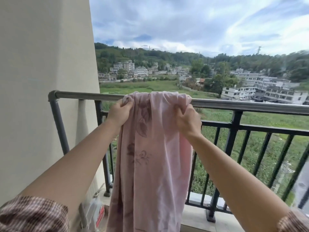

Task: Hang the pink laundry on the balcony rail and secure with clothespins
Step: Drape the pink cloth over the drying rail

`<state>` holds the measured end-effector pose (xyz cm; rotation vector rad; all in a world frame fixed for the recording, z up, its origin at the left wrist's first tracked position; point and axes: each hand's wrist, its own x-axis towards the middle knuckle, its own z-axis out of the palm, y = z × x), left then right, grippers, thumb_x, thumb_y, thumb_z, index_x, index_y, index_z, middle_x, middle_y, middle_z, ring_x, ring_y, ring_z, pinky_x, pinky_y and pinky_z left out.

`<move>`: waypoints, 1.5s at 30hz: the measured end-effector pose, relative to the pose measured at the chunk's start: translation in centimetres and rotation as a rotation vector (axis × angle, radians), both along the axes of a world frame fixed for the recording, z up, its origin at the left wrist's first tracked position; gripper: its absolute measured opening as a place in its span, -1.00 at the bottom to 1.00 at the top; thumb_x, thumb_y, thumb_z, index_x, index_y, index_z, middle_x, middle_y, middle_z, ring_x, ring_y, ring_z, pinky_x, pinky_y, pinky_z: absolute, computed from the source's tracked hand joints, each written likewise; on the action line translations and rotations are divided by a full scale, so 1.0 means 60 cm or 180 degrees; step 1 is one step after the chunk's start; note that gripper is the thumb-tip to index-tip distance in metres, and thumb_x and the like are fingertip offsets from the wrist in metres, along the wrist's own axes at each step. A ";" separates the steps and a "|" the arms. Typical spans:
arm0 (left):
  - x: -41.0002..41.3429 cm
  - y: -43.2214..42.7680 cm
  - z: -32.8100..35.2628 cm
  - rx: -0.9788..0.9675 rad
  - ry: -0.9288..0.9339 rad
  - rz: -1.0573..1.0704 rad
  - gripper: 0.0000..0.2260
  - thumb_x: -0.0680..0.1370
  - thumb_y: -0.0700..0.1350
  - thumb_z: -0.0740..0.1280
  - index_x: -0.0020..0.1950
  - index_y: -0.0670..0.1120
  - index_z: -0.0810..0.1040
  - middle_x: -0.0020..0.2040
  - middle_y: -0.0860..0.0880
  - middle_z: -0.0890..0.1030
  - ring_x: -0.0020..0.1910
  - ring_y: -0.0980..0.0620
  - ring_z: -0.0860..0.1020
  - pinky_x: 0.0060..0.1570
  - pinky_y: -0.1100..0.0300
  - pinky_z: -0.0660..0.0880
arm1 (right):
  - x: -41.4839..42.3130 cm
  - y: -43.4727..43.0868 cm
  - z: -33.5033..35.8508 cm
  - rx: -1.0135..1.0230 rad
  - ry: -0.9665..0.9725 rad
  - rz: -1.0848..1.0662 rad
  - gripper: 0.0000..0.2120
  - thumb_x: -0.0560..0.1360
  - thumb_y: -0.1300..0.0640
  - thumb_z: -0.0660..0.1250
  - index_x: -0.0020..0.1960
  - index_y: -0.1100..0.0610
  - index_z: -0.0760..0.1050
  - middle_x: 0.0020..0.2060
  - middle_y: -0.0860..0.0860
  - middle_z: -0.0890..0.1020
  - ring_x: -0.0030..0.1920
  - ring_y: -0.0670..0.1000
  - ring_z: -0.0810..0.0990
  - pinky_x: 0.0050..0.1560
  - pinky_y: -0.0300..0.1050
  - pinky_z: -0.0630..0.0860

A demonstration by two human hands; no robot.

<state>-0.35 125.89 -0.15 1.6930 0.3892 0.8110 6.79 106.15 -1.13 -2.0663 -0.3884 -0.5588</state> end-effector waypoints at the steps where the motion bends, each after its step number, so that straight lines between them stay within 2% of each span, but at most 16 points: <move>1: 0.001 0.003 0.009 -0.0173 -0.0077 -0.0032 -0.79 0.54 0.09 0.28 -0.24 0.06 0.58 -0.17 0.01 0.57 -0.15 0.00 0.52 -0.08 0.10 0.45 | 0.002 -0.008 0.012 0.0008 -0.0108 0.0213 -0.69 0.62 -0.03 0.12 0.14 0.15 0.49 -0.06 0.10 0.61 -0.06 0.14 0.57 -0.08 0.03 0.49; 6: 0.018 0.038 0.073 -0.1132 -0.0477 -0.0126 -0.78 0.55 0.06 0.25 -0.24 0.01 0.53 -0.23 0.03 0.57 -0.19 0.01 0.54 -0.13 0.12 0.48 | 0.049 -0.087 0.113 0.0825 -0.0083 0.0111 -0.72 0.64 0.03 0.10 -0.03 0.14 0.52 -0.25 -0.04 0.52 -0.17 -0.01 0.47 -0.18 -0.13 0.39; 10: 0.012 0.101 0.103 -0.1530 -0.0898 0.0637 -0.76 0.56 -0.05 0.23 -0.32 -0.03 0.42 -0.44 0.09 0.53 -0.14 0.04 0.52 -0.07 0.13 0.47 | 0.094 -0.195 0.145 0.2006 -0.0296 -0.0792 -0.71 0.65 0.06 0.08 0.11 0.18 0.52 -0.09 0.00 0.55 -0.03 0.00 0.53 0.00 -0.13 0.44; 12: 0.006 0.138 0.073 -0.1076 -0.0318 0.1003 -0.80 0.52 0.01 0.20 -0.18 -0.07 0.51 -0.20 -0.04 0.60 0.01 -0.04 0.52 0.06 0.09 0.46 | 0.103 -0.236 0.133 0.1816 -0.0402 -0.0835 -0.72 0.64 0.08 0.10 0.07 0.20 0.55 -0.12 0.03 0.57 -0.11 -0.02 0.51 -0.09 -0.20 0.40; 14: 0.015 0.147 0.032 -0.0744 0.0164 0.1253 -0.64 0.45 0.04 0.25 0.10 -0.15 0.58 0.12 -0.17 0.62 0.15 -0.14 0.56 0.17 -0.05 0.50 | 0.105 -0.247 0.105 0.1166 -0.0267 -0.0502 -0.74 0.60 0.10 0.18 -0.19 0.17 0.53 -0.31 0.02 0.54 -0.29 -0.04 0.44 -0.30 -0.22 0.35; 17: 0.020 0.091 0.012 -0.0364 0.0243 0.1613 -0.64 0.51 -0.06 0.21 0.23 -0.18 0.53 0.23 -0.20 0.56 0.20 -0.21 0.52 0.17 -0.01 0.47 | 0.103 -0.245 0.070 0.0765 -0.0001 -0.0195 -0.66 0.53 0.11 0.26 -0.41 0.09 0.34 -0.46 0.01 0.44 -0.39 -0.02 0.36 -0.39 -0.18 0.30; 21: 0.022 0.007 0.036 0.0460 0.0216 0.2258 -0.57 0.49 -0.14 0.20 0.37 -0.13 0.30 0.40 -0.25 0.26 0.39 -0.24 0.22 0.31 -0.12 0.25 | 0.100 -0.256 0.087 0.1004 0.0156 -0.0096 -0.72 0.48 0.11 0.23 -0.39 0.10 0.36 -0.44 0.01 0.43 -0.36 -0.03 0.38 -0.33 -0.13 0.33; 25: 0.006 -0.115 0.032 0.1969 -0.0181 0.1641 -0.60 0.48 -0.12 0.25 0.31 -0.15 0.34 0.33 -0.23 0.30 0.35 -0.22 0.25 0.38 -0.04 0.10 | 0.092 -0.255 0.073 0.1702 -0.0437 -0.0092 -0.72 0.46 0.20 0.21 -0.42 0.11 0.33 -0.50 -0.04 0.34 -0.43 -0.12 0.30 -0.34 -0.21 0.30; 28: 0.004 -0.217 -0.008 0.2481 -0.0820 0.0673 -0.66 0.45 -0.02 0.25 0.14 -0.18 0.39 0.11 -0.14 0.34 0.20 -0.14 0.33 0.32 -0.13 0.22 | 0.083 -0.249 0.030 0.0963 -0.0178 0.0334 -0.64 0.44 0.17 0.27 -0.50 0.03 0.28 -0.55 -0.11 0.34 -0.48 -0.14 0.30 -0.46 -0.24 0.26; 30: 0.008 -0.280 -0.056 0.2704 -0.0836 0.0139 -0.68 0.44 0.05 0.25 0.07 -0.14 0.40 0.08 -0.04 0.32 0.16 -0.06 0.33 0.25 -0.06 0.26 | 0.081 -0.260 0.023 0.0763 0.0015 0.0435 -0.67 0.41 0.13 0.31 -0.48 0.09 0.29 -0.55 -0.10 0.37 -0.49 -0.10 0.33 -0.48 -0.23 0.23; 33: 0.024 -0.369 -0.115 0.3281 -0.0690 0.0118 -0.68 0.41 0.14 0.26 0.03 -0.04 0.43 0.07 -0.03 0.36 0.05 0.00 0.30 0.05 0.06 0.22 | 0.078 -0.283 0.046 0.0792 0.0056 0.0773 -0.80 0.43 0.13 0.32 -0.31 0.23 0.47 -0.48 -0.11 0.48 -0.47 -0.15 0.40 -0.48 -0.28 0.26; 35: 0.045 -0.422 -0.133 0.3471 -0.0484 0.0271 -0.62 0.40 0.22 0.26 0.06 0.00 0.41 0.11 -0.04 0.33 0.07 0.01 0.24 0.06 0.06 0.19 | 0.079 -0.294 0.060 0.0618 0.0158 0.1229 -0.76 0.44 0.08 0.31 -0.28 0.24 0.48 -0.40 0.04 0.49 -0.39 -0.06 0.41 -0.38 -0.24 0.33; 38: 0.091 -0.479 -0.133 0.2667 0.0346 0.0551 -0.43 0.34 0.37 0.25 0.13 -0.01 0.33 0.14 -0.03 0.27 0.15 0.00 0.20 0.15 0.06 0.22 | 0.089 -0.316 0.074 0.0075 0.0192 0.1757 -0.55 0.40 -0.02 0.25 -0.19 0.43 0.50 -0.26 0.32 0.62 -0.28 0.18 0.57 -0.15 0.09 0.56; 40: 0.124 -0.500 -0.125 0.2184 0.0483 0.0875 -0.53 0.40 0.27 0.31 0.11 -0.04 0.38 0.11 -0.08 0.36 0.15 -0.08 0.31 0.18 0.03 0.32 | 0.108 -0.345 0.076 -0.0221 0.0101 0.1956 -0.56 0.39 0.02 0.19 -0.15 0.43 0.53 -0.18 0.31 0.66 -0.18 0.32 0.61 -0.08 0.25 0.58; 42: 0.144 -0.499 -0.111 0.2034 0.0049 0.1120 -0.77 0.51 0.07 0.31 -0.04 -0.09 0.53 -0.10 -0.07 0.52 0.02 -0.16 0.47 0.04 0.04 0.44 | 0.127 -0.382 0.074 -0.0523 -0.0146 0.2079 -0.65 0.40 0.09 0.18 -0.09 0.29 0.64 -0.13 0.18 0.71 -0.10 0.30 0.64 -0.05 0.26 0.59; 45: 0.131 -0.496 -0.086 0.1525 -0.0360 0.0935 -0.73 0.56 0.00 0.29 -0.24 -0.15 0.55 -0.39 0.02 0.53 -0.29 0.00 0.54 -0.30 0.18 0.40 | 0.151 -0.430 0.077 -0.0800 -0.0821 0.1900 -0.65 0.46 0.38 0.21 0.10 0.13 0.65 0.03 0.05 0.70 0.04 0.12 0.66 0.12 0.08 0.57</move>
